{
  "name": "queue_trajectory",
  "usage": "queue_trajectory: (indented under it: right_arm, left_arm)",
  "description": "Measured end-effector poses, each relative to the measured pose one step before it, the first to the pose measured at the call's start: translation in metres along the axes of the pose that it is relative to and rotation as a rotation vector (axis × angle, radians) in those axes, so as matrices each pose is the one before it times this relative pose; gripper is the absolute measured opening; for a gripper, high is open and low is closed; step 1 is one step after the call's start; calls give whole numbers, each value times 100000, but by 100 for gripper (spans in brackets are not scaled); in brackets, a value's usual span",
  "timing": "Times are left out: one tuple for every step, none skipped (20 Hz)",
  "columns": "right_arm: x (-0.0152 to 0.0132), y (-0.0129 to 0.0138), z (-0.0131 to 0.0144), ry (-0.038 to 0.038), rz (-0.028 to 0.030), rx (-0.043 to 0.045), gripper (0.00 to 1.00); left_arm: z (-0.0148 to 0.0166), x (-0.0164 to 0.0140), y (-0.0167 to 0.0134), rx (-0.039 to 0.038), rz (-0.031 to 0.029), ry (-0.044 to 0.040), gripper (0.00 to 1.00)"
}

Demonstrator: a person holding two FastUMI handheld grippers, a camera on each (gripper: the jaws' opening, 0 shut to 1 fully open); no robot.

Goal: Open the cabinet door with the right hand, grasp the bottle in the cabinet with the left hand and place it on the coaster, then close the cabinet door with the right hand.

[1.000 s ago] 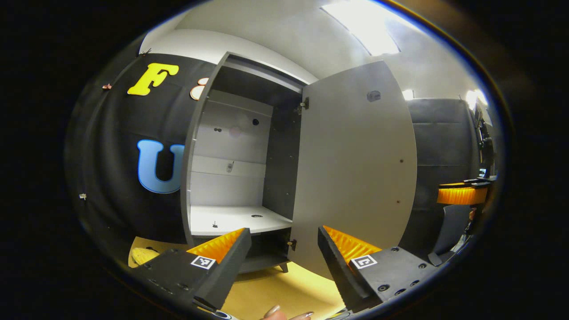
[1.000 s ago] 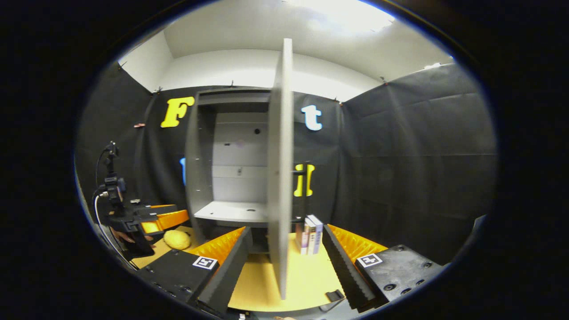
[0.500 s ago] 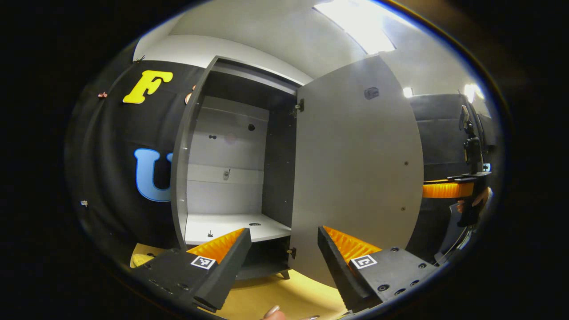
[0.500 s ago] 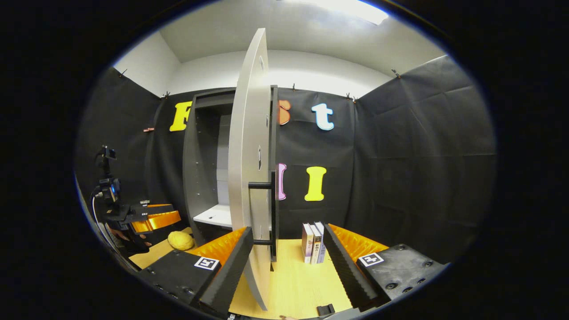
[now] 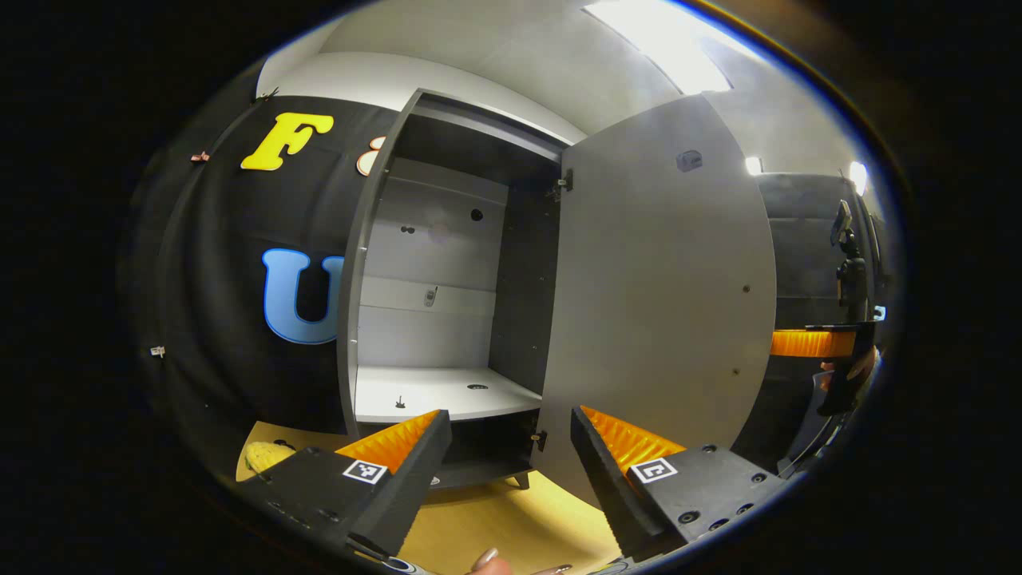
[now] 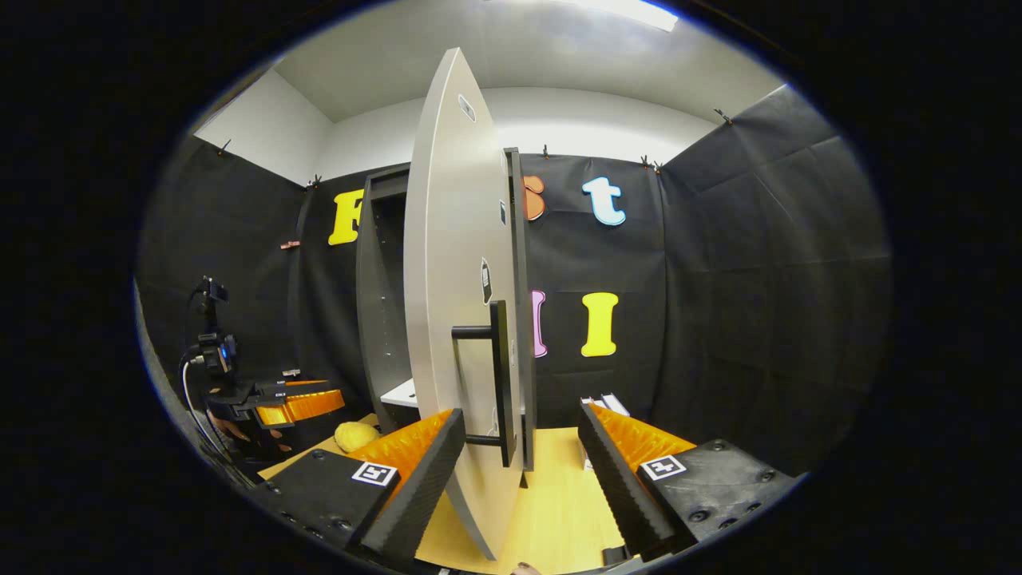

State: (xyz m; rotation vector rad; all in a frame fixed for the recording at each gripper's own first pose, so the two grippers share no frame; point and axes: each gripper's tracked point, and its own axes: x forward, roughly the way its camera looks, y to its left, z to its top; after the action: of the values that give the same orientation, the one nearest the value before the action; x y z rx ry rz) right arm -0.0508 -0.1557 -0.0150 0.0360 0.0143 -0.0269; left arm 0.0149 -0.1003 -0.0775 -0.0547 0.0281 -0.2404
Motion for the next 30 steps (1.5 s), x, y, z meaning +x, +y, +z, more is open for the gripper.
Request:
queue_trajectory:
  right_arm:
    - [101, 888, -94, 461, 1020, 799, 95]
    - [302, 942, -162, 580, 1330, 264, 100]
    - [270, 971, -146, 438, 1616, -134, 95]
    - [346, 1047, -122, 323, 1752, -144, 96]
    - [388, 1146, -157, 511, 1794, 181, 96]
    - [486, 1222, -232, 456, 1962, 208, 96]
    - [608, 1134, -124, 404, 1988, 446, 96]
    - [688, 1127, -271, 686, 1781, 1170, 96]
    - [702, 922, -425, 1413, 1392, 1056, 97]
    - [777, 462, -349, 881, 1847, 283, 97]
    - [787, 543, 81, -354, 1518, 502, 97]
    - [561, 647, 171, -449, 1084, 942, 100]
    - [466, 397, 98, -490, 618, 1319, 97]
    - [425, 243, 7, -303, 340, 1407, 96]
    - [437, 402, -133, 288, 1050, 1510, 96]
    - [434, 515, -223, 625, 1175, 1525, 96]
    - [670, 209, -298, 190, 1337, 1461, 96]
    - [737, 410, -176, 118, 974, 1639, 96]
    - [685, 428, -304, 428, 680, 1620, 96]
    - [840, 490, -305, 354, 847, 1377, 96]
    - [961, 668, -312, 157, 1073, 433, 96]
    - [1211, 891, -52, -118, 1023, -766, 96]
    - [1084, 858, -173, -47, 1396, -1318, 96]
    - [970, 958, -244, -370, 1569, -1401, 97]
    - [851, 645, 5, -670, 1203, -1315, 97]
    - [818, 317, -163, -369, 564, -1060, 97]
    - [533, 206, -17, -121, 423, -1006, 98]
    - [372, 180, -37, -35, 1113, -826, 98]
    - [46, 86, 51, -307, 862, -631, 98]
    - [-222, -177, 79, -414, 344, -1002, 98]
  left_arm:
    - [135, -416, 593, -25, 631, 451, 95]
    - [140, -442, 594, 630, 538, 459, 95]
    - [-110, -452, 527, 1069, 204, 1026, 95]
    - [42, -465, 691, 963, 1197, 541, 92]
    - [-38, -562, 592, 348, 838, 375, 95]
    - [60, -481, 480, -364, 372, 77, 95]
    - [83, -479, 458, -788, 474, -355, 95]
    - [240, -500, 606, -611, 892, -410, 95]
    - [123, -513, 574, -67, 1101, -150, 94]
    - [193, -463, 632, 386, 1168, -315, 94]
    - [107, -484, 599, 658, 1208, -146, 95]
    - [138, -356, 632, 868, 1237, 85, 95]
    - [29, -427, 552, 740, 1100, -12, 95]
    - [120, -284, 497, 423, 1162, 20, 95]
    - [85, -323, 473, 16, 1300, -144, 95]
    - [143, -281, 463, -248, 1564, -270, 95]
    - [65, -313, 481, -75, 1754, -191, 94]
    - [168, -247, 500, 362, 1842, -138, 95]
    - [94, -377, 517, 583, 1811, -263, 94]
    - [169, -336, 515, 623, 1704, -199, 94]
    - [36, -327, 498, 748, 1767, -146, 94]
    - [155, -284, 581, 941, 2010, -185, 95]
    - [93, -341, 472, 1195, 1764, -261, 95]
    - [272, -202, 483, 937, 1735, -514, 94]
    - [148, -245, 384, 445, 1406, -384, 94]
    - [249, -60, 268, -384, 789, -520, 94]
    - [193, -128, 2, -877, 188, -401, 95]
    - [151, -54, -155, -840, 114, -163, 94]
    - [101, -31, -63, -438, 207, -286, 94]
    - [268, 39, -276, 270, -139, -517, 95]
